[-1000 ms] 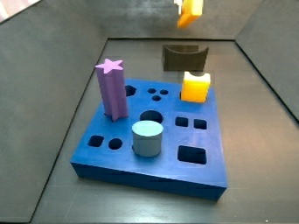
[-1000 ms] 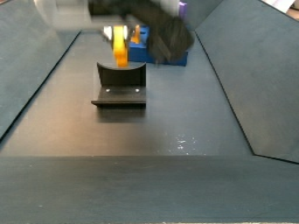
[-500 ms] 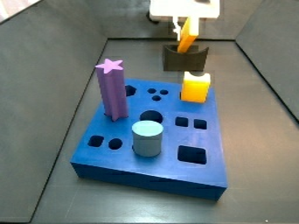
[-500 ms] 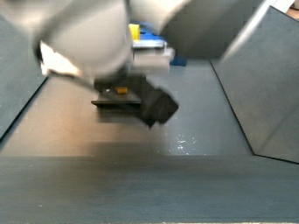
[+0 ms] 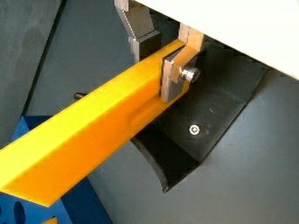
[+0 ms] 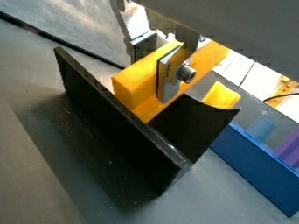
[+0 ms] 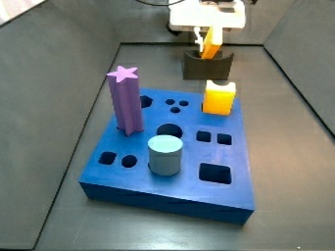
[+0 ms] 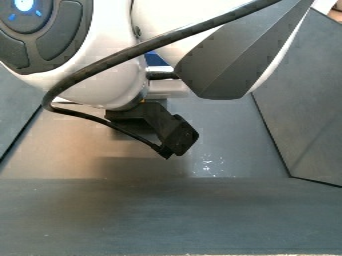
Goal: Pick up the double-square object. Move up. Place the double-square object on the fixture. Regrasp the double-square object. Move to above the board. Insert the double-square object.
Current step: Place the double-square object on the fixture, then regrasp the double-square object.
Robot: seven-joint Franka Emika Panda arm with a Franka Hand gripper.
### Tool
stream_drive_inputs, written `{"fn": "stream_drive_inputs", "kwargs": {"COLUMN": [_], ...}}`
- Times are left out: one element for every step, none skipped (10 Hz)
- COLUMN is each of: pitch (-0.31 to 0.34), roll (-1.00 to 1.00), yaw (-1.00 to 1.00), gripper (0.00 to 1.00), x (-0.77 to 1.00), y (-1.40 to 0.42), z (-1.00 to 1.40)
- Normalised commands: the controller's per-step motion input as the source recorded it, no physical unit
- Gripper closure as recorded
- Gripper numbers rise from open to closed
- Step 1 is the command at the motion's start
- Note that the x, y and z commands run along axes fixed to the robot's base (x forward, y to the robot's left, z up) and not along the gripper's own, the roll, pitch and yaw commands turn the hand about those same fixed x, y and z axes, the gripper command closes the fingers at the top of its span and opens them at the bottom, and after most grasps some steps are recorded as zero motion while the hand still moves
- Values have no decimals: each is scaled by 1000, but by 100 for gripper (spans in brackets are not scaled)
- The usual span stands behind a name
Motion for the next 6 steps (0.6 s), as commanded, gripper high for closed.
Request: {"fn": "stream_drive_inputs", "kwargs": {"pitch": [-31,0,-32,-29,-24,-11], "roll": [-111,0,14,21,27,35], "yaw": [-53,0,48,54,58,57], "gripper": [100,0,0,0,0,0], "x": [65,0,0,-9,-22,-36], "y": [38,0,0,4,4,-2], "z": [-354,0,1000,1000,1000,1000]}}
